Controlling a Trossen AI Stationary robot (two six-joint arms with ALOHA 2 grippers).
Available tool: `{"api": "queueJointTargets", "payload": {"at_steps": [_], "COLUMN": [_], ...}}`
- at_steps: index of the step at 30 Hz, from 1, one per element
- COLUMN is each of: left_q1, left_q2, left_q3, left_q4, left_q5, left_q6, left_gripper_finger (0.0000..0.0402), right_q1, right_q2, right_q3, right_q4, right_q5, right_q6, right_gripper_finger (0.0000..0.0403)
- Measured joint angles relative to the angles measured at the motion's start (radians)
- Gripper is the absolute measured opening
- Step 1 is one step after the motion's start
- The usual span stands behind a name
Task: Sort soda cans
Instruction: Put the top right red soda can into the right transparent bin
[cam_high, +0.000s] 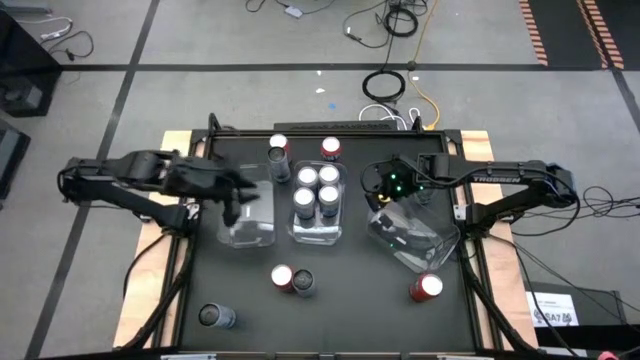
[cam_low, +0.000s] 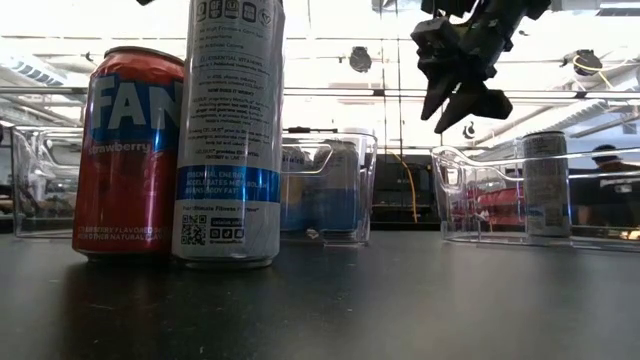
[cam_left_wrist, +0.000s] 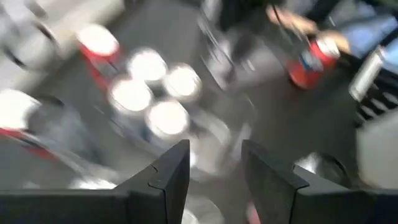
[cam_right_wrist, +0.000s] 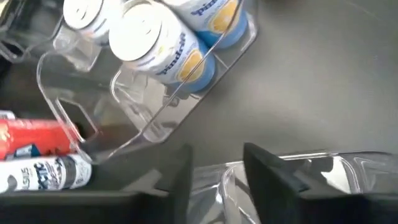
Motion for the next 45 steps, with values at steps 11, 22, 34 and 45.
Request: {"api": "queueJointTargets", "payload": {"at_steps": [11, 22, 34, 45], "left_q1": [-0.018, -0.018, -0.018, -0.018], "left_q2": [-0.328, -0.464, -0.463, -0.521], "left_q3": [-0.249, -0.598, -0.635, -0.750], "left_q4": [0.152, 0.293, 0.352, 0.472], "left_q5": [-0.182, -0.200, -0.211, -0.211], "left_q6": [0.092, 0.177, 0.347, 0.343], "left_gripper_finger": [0.0155, 0.0155, 0.0155, 0.0155], "right_q1": [-0.006, -0.003, -0.039, -0.158], "right_q2": [0.000, 0.004, 0.048, 0.320], "right_q3": [0.000, 0.000, -0.001, 0.600], "right_q4": [0.033, 0.161, 0.507, 0.134], "right_q5": [0.049, 0.055, 0.157, 0.286], "right_q6": [0.111, 0.119, 0.119, -0.169], "right_gripper_finger": [0.0325, 0.0368, 0.0368, 0.0368]}}
